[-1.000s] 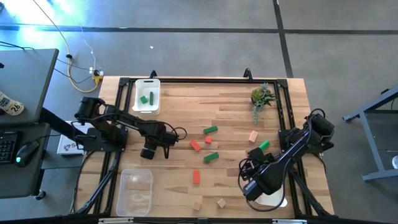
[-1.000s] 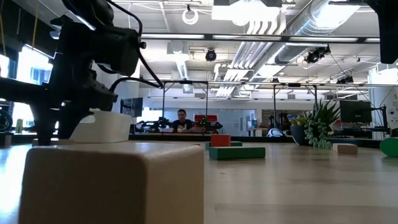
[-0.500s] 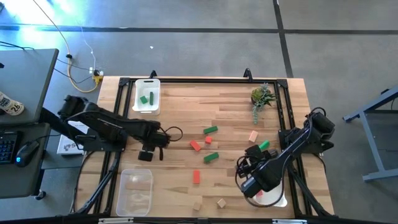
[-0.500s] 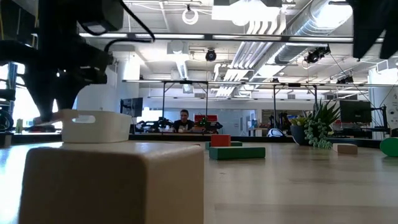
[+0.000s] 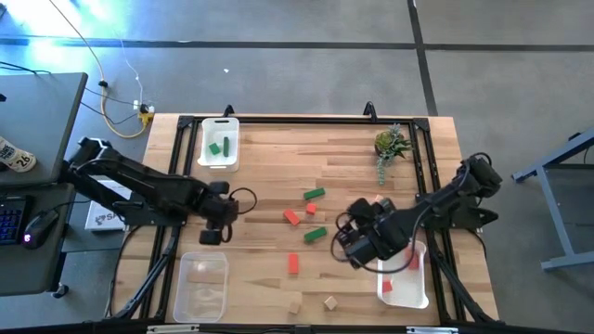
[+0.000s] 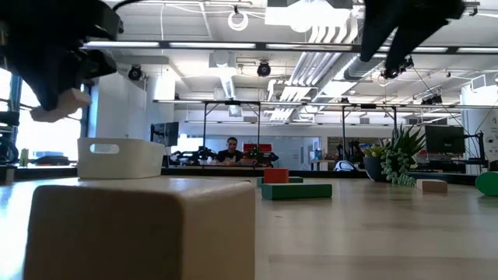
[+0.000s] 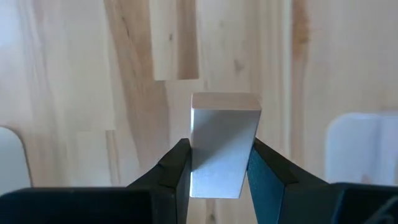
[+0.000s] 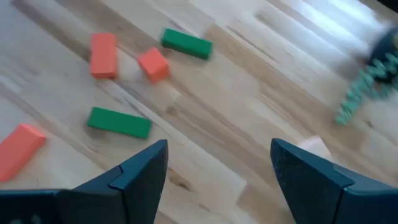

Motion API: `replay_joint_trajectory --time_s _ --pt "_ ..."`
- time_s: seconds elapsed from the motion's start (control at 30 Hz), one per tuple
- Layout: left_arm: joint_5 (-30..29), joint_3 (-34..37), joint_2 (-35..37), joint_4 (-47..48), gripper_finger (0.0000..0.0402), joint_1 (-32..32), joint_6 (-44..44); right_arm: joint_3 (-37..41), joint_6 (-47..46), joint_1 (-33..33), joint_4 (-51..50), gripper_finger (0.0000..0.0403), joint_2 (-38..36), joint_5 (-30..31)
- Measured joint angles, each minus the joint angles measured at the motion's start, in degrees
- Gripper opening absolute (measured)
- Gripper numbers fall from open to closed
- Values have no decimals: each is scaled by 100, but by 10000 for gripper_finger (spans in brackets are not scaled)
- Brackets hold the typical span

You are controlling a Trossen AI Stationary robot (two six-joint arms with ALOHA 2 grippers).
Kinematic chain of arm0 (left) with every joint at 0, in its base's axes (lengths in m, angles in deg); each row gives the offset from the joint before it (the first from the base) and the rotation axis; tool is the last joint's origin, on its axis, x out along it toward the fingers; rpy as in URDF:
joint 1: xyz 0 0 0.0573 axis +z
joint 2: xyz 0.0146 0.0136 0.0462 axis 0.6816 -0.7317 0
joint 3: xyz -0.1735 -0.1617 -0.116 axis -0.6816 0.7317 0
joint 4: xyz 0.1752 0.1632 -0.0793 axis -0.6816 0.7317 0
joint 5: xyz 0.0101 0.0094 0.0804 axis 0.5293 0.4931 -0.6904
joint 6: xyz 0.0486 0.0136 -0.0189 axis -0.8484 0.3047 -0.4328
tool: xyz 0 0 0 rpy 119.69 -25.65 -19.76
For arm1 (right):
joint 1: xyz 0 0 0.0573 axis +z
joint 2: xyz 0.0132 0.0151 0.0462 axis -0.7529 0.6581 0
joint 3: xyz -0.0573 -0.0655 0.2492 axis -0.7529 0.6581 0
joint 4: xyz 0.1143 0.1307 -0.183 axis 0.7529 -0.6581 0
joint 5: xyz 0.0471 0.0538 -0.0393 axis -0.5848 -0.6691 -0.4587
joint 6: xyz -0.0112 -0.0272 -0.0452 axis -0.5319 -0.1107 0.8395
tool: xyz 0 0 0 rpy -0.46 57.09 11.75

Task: Sort & place blocks by color
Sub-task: Put the brown block into the transparent bin

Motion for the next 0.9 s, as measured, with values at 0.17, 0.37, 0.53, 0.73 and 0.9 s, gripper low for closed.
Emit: replay_joint_trajectory --time_s 0.17,0.37,0.53,0.73,0.9 --pt "36 -2 245 54 97 -253 453 -1 1445 -388 799 270 0 -19" --pt "168 -2 335 250 97 -623 1043 0 2865 -791 1583 270 0 -189" --pt "368 -2 340 459 97 -1003 1556 -2 3901 -1123 2071 270 0 -787" --pt "522 -2 340 457 97 -1547 2156 11 4935 -1461 2620 270 3 -1550" --pt "697 -2 340 444 97 -1998 2737 19 5440 -1594 2697 270 60 -2085"
